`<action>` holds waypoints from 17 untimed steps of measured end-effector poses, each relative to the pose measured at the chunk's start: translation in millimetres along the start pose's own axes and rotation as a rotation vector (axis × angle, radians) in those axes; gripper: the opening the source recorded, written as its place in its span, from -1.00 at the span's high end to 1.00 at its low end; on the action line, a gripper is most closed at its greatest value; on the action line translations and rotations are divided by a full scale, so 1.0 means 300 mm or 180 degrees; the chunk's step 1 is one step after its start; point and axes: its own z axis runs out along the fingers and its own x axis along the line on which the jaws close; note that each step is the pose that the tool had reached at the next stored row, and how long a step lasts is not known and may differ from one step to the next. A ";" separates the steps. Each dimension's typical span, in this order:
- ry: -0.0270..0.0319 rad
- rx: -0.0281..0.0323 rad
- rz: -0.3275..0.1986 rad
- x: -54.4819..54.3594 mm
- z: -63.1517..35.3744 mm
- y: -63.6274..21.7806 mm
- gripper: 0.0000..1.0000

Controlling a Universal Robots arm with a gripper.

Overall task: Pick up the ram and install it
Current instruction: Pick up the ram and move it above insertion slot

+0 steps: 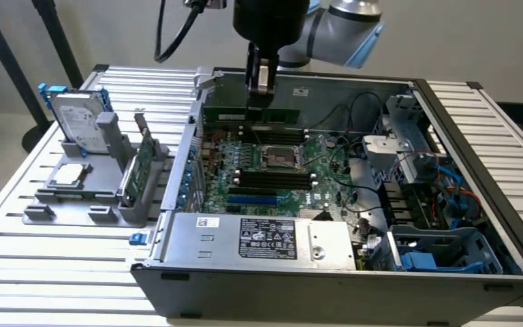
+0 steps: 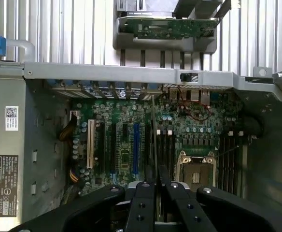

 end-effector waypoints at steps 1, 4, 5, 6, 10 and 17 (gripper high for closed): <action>0.0002 0.0000 0.0000 -0.011 0.001 -0.008 0.72; 0.0007 0.0000 0.0001 -0.044 0.005 -0.034 0.72; 0.0008 0.0000 0.0001 -0.055 0.006 -0.042 0.72; 0.0009 0.0000 0.0001 -0.065 0.008 -0.050 0.72; 0.0013 0.0000 0.0001 -0.102 0.015 -0.080 0.72; 0.0008 0.0005 0.0071 -0.126 0.034 -0.113 0.72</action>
